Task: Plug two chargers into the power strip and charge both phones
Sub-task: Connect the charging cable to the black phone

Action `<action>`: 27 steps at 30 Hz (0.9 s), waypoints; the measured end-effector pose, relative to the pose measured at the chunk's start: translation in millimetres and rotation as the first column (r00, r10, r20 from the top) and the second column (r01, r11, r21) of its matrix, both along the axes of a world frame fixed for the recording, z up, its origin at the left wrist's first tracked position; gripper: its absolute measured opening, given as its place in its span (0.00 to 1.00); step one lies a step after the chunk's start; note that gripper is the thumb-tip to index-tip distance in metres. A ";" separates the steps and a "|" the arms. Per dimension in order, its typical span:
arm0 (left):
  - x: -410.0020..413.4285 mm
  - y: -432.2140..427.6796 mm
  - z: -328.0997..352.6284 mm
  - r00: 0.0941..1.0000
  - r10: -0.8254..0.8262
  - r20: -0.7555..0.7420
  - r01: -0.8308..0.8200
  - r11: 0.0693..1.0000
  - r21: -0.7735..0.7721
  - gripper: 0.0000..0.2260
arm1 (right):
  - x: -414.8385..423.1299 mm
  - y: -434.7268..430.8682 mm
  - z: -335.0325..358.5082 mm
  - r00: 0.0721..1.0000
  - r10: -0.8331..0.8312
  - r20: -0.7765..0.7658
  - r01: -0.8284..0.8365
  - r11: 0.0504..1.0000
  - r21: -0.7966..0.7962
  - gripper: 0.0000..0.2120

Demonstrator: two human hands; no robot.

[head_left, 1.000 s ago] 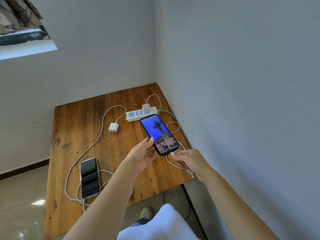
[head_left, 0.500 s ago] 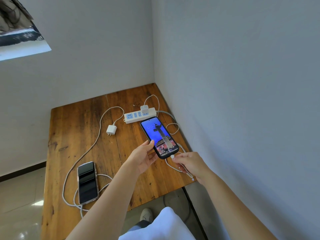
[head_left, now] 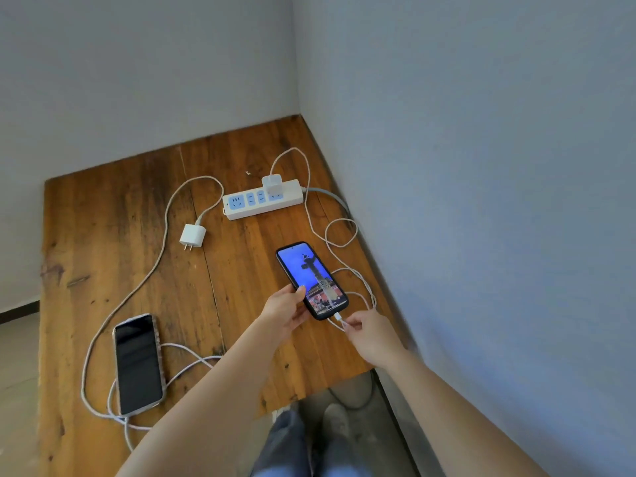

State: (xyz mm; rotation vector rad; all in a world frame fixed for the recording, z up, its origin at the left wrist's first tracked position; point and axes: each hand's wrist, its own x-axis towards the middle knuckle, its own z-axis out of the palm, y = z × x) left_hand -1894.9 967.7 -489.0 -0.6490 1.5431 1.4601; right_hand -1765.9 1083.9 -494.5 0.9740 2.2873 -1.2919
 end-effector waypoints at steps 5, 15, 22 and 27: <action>-2.0 -3.0 -41.7 1.000 0.009 0.029 -0.008 1.000 -0.030 0.22 | -0.8 -1.5 -38.4 0.997 0.054 0.053 -0.059 0.993 0.103 0.09; -2.9 0.2 -54.7 0.965 -0.199 -0.169 0.128 0.925 -0.358 0.20 | -13.5 -5.3 -48.4 0.992 0.114 0.051 -0.120 0.983 0.139 0.08; -16.0 -20.8 -39.1 0.903 -0.342 -0.259 0.203 0.873 -0.444 0.18 | -49.4 -14.8 -28.3 0.989 0.146 0.027 -0.149 0.976 0.160 0.14; -57.7 -58.9 -25.5 0.859 -0.342 -0.382 0.099 0.841 -0.531 0.20 | -110.2 -36.1 -15.7 0.975 0.222 0.034 -0.224 0.956 0.187 0.12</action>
